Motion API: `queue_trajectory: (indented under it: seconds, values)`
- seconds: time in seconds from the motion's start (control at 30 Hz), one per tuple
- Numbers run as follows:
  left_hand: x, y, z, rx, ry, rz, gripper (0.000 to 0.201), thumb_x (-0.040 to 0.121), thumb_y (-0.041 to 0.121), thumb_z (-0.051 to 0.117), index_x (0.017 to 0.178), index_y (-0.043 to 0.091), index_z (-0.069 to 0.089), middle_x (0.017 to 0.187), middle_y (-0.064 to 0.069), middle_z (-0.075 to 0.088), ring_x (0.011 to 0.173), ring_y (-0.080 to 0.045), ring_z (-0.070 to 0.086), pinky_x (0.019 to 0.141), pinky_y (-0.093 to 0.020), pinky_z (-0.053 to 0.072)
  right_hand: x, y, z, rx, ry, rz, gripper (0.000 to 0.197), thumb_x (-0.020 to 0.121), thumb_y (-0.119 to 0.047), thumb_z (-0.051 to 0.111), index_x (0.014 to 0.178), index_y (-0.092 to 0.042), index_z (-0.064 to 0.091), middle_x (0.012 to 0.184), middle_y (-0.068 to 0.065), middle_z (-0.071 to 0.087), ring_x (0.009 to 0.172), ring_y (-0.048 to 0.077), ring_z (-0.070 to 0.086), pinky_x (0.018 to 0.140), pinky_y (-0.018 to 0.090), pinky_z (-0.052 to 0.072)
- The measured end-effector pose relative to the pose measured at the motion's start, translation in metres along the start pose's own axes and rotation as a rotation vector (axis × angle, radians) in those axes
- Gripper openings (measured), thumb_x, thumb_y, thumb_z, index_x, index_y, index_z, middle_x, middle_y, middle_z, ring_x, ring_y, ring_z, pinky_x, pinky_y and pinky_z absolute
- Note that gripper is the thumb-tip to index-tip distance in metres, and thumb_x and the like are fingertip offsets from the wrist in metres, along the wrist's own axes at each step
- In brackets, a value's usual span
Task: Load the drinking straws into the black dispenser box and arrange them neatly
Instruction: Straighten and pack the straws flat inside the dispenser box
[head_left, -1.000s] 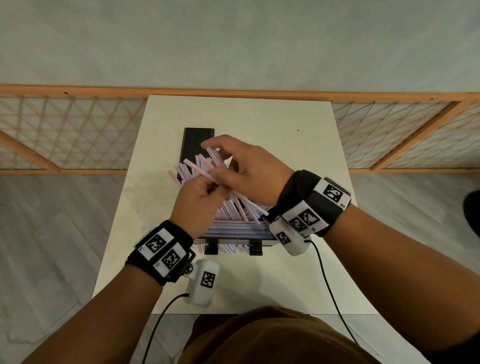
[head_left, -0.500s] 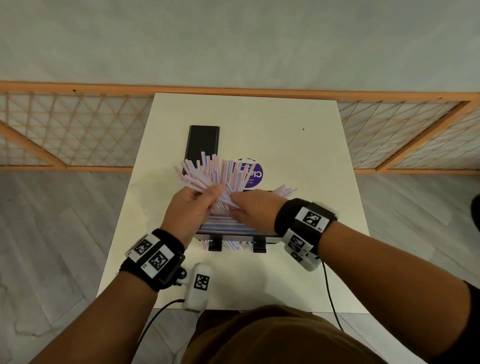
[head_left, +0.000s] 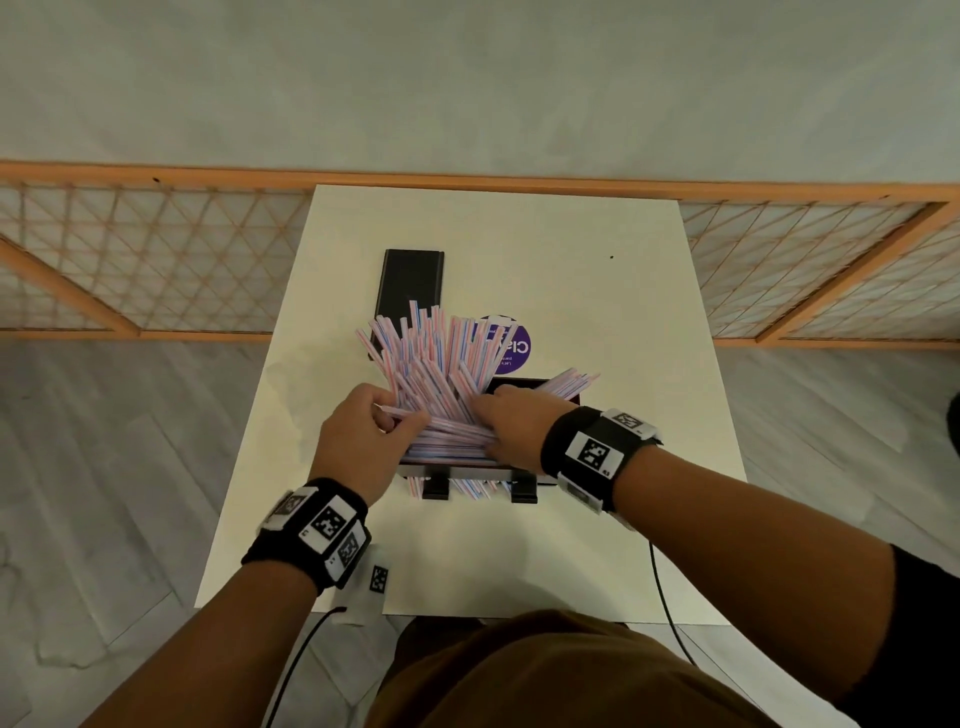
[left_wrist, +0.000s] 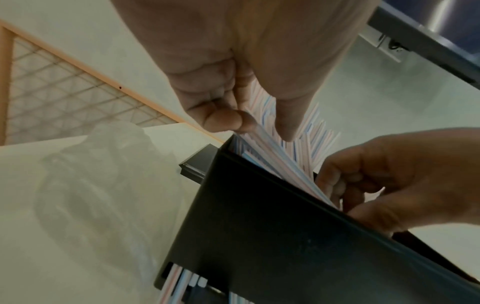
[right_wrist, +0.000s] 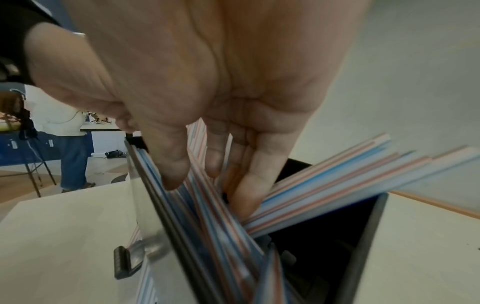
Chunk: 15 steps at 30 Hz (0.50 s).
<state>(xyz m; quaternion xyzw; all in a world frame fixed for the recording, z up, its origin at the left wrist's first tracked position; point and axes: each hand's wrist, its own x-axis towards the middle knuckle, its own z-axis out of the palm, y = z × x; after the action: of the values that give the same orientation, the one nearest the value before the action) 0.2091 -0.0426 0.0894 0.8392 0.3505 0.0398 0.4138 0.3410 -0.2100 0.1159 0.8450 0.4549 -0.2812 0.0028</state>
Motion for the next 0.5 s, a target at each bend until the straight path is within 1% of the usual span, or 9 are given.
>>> queue_trajectory:
  seconds: [0.1,0.17,0.23,0.27,0.3,0.33,0.4,0.47,0.5]
  values:
    - [0.001,-0.007,0.001,0.053,0.019,0.015,0.044,0.078,0.047,0.084,0.107,0.026,0.058,0.107,0.001,0.050,0.086,-0.019,0.059,0.078,-0.028,0.047,-0.017,0.010,-0.011,0.060,0.088,0.022,0.030,0.092,-0.033,0.060,0.117,-0.018,0.055,0.107,0.001,0.055,0.097,0.024,0.060,0.078,0.032,0.047]
    - [0.001,-0.010,0.002,0.059,0.019,0.027,0.045,0.077,0.043,0.085,0.109,0.024,0.059,0.112,0.000,0.046,0.083,-0.020,0.061,0.078,-0.028,0.047,-0.032,0.023,-0.018,0.044,0.136,0.108,0.032,0.091,-0.044,0.058,0.111,-0.019,0.053,0.107,0.002,0.057,0.091,0.024,0.059,0.073,0.031,0.043]
    - [0.000,-0.010,0.003,0.047,0.008,0.044,0.045,0.080,0.041,0.084,0.113,0.023,0.059,0.115,0.001,0.045,0.082,-0.020,0.062,0.078,-0.028,0.047,-0.045,0.039,-0.017,-0.021,0.092,0.213,0.047,0.086,-0.062,0.057,0.105,-0.021,0.046,0.097,0.000,0.058,0.081,0.021,0.058,0.065,0.031,0.042]
    - [0.000,-0.010,0.004,0.048,0.005,0.063,0.042,0.082,0.040,0.082,0.113,0.023,0.060,0.115,0.001,0.045,0.083,-0.020,0.062,0.079,-0.028,0.047,-0.051,0.043,-0.015,-0.037,0.032,0.259,0.057,0.082,-0.069,0.058,0.108,-0.021,0.043,0.090,-0.003,0.057,0.077,0.020,0.059,0.062,0.030,0.043]
    - [0.000,-0.008,0.004,0.062,0.003,0.092,0.038,0.084,0.039,0.081,0.112,0.023,0.061,0.114,0.002,0.047,0.084,-0.019,0.062,0.079,-0.028,0.047,-0.055,0.046,-0.010,-0.040,-0.032,0.297,0.064,0.078,-0.071,0.061,0.113,-0.021,0.041,0.083,-0.006,0.055,0.076,0.019,0.059,0.061,0.029,0.043]
    - [0.000,-0.007,0.005,0.085,-0.001,0.125,0.033,0.086,0.038,0.079,0.109,0.021,0.063,0.111,0.002,0.049,0.085,-0.019,0.061,0.080,-0.028,0.047,-0.057,0.047,-0.005,-0.029,-0.082,0.318,0.069,0.077,-0.069,0.065,0.119,-0.021,0.039,0.079,-0.009,0.052,0.076,0.018,0.059,0.060,0.027,0.041]
    - [0.001,-0.003,0.007,0.145,-0.027,0.183,0.021,0.089,0.035,0.075,0.099,0.019,0.066,0.102,0.002,0.053,0.084,-0.017,0.060,0.079,-0.030,0.049,-0.057,0.047,0.005,0.017,-0.118,0.325,0.071,0.079,-0.056,0.071,0.126,-0.016,0.036,0.080,-0.009,0.050,0.074,0.017,0.057,0.056,0.023,0.038]
    - [0.000,0.000,0.009,0.222,-0.048,0.227,0.016,0.091,0.035,0.072,0.091,0.020,0.067,0.095,0.004,0.055,0.084,-0.016,0.058,0.076,-0.030,0.048,-0.054,0.047,0.010,0.065,-0.125,0.307,0.064,0.085,-0.041,0.071,0.129,-0.012,0.035,0.088,-0.003,0.056,0.070,0.017,0.056,0.053,0.021,0.037]
    - [-0.001,0.001,0.010,0.260,-0.043,0.253,0.016,0.092,0.035,0.071,0.090,0.020,0.067,0.095,0.005,0.054,0.083,-0.015,0.058,0.073,-0.028,0.045,-0.054,0.047,0.009,0.084,-0.128,0.294,0.056,0.087,-0.035,0.070,0.126,-0.012,0.036,0.092,-0.001,0.058,0.070,0.017,0.056,0.052,0.021,0.037]
